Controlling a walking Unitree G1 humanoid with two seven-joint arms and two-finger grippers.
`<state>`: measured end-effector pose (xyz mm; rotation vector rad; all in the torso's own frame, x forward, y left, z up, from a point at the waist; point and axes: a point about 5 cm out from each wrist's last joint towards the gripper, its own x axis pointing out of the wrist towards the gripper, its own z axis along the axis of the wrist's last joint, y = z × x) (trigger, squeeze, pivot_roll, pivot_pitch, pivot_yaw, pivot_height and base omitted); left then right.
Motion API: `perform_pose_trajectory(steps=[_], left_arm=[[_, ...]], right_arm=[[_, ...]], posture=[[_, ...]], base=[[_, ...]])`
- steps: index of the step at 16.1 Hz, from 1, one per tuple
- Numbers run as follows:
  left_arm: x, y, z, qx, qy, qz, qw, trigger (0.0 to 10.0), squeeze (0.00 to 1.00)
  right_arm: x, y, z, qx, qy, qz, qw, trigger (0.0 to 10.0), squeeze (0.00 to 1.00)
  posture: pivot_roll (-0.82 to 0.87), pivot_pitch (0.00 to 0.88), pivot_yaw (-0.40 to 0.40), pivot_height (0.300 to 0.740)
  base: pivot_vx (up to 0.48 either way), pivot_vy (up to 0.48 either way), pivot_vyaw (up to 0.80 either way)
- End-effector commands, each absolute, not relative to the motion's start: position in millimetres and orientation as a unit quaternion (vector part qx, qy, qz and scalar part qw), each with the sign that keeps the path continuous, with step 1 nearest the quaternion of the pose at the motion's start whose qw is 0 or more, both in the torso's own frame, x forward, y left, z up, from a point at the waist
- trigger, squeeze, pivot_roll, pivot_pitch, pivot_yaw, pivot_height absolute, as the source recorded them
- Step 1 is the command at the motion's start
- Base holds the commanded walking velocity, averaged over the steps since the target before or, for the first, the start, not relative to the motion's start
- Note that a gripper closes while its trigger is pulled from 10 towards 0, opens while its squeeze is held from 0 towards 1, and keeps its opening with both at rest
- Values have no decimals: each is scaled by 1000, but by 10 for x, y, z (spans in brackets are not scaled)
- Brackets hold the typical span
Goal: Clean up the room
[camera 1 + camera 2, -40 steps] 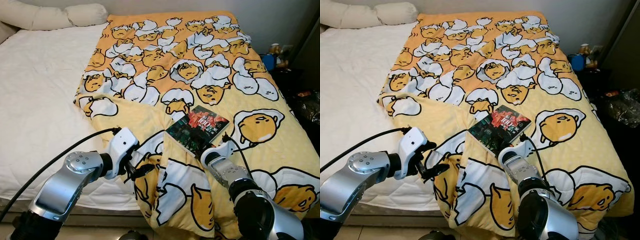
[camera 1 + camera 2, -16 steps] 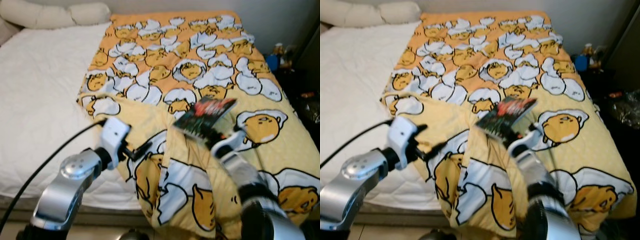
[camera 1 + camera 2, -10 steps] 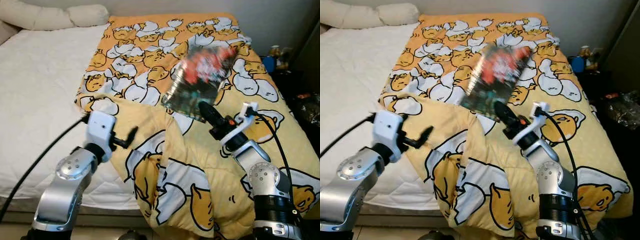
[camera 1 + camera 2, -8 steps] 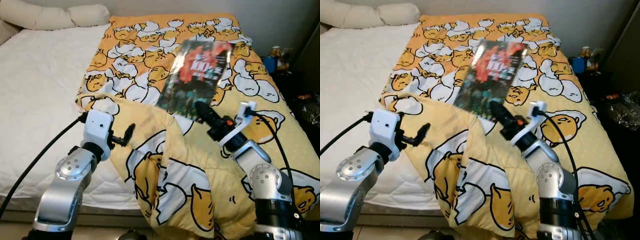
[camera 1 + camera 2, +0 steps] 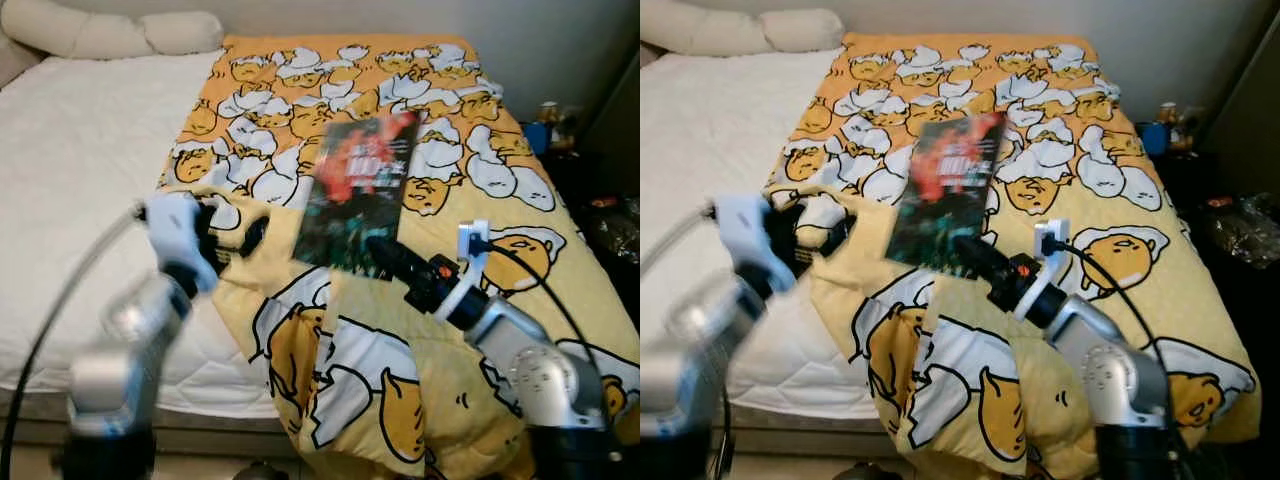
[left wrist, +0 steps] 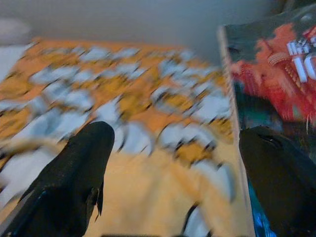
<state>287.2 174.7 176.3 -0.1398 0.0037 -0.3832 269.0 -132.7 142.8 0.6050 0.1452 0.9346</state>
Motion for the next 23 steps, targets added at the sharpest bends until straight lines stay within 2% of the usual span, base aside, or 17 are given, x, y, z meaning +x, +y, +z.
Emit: perform_pose_trajectory(steps=[1,3,4,6,8,9,10,11,12,15,18,23], left_arm=[[2903,1756,1760,-99,9,-241,965,10000,1000],[2974,1718,1727,-138,28,-276,951,10000,1000],[3044,1679,1690,-186,34,-284,940,10000,1000],[3064,1539,1592,-254,56,-328,908,10000,1000],[3025,1455,1594,-307,50,-357,881,10000,1000],[2940,1401,1626,-352,41,-396,847,10000,553],[2871,1376,1636,-383,40,-422,820,5255,302],[2830,1366,1635,-396,42,-436,807,3961,224],[2783,1381,1641,-410,37,-449,793,0,0],[2722,1440,1670,-438,31,-464,770,0,0],[2640,1433,1703,-435,41,-497,750,0,0],[2623,1451,1715,-406,46,-508,758,0,0]], right_arm=[[2649,-1297,1593,285,41,498,818,10000,0],[2618,-1288,1618,285,51,528,798,10000,0],[2598,-1276,1661,290,51,548,783,10000,0],[2580,-1279,1752,307,42,573,759,10000,0],[2564,-1285,1769,319,41,580,748,10000,0],[2559,-1290,1776,329,39,580,744,10000,0],[2556,-1301,1777,334,38,579,742,10000,0],[2553,-1317,1771,339,39,577,742,10000,0],[2541,-1338,1750,340,43,577,741,10000,0],[2531,-1356,1733,343,49,574,742,10000,0],[2498,-1356,1712,346,64,587,729,10000,0],[2514,-1369,1718,336,75,599,723,10000,0]], posture=[[-85,0,64,740],[-85,0,66,740],[-92,0,70,740],[-93,0,67,740],[-94,0,66,740],[-104,0,75,740],[-107,0,76,740],[-104,0,76,740],[-106,0,79,740],[-109,0,80,740],[-96,0,66,740],[-85,0,56,740]], base=[[0,0,0],[0,0,0],[0,0,0],[0,0,0],[0,0,0],[0,0,0],[0,0,0],[0,0,0],[0,0,0],[0,0,0],[0,0,0],[0,0,0]])
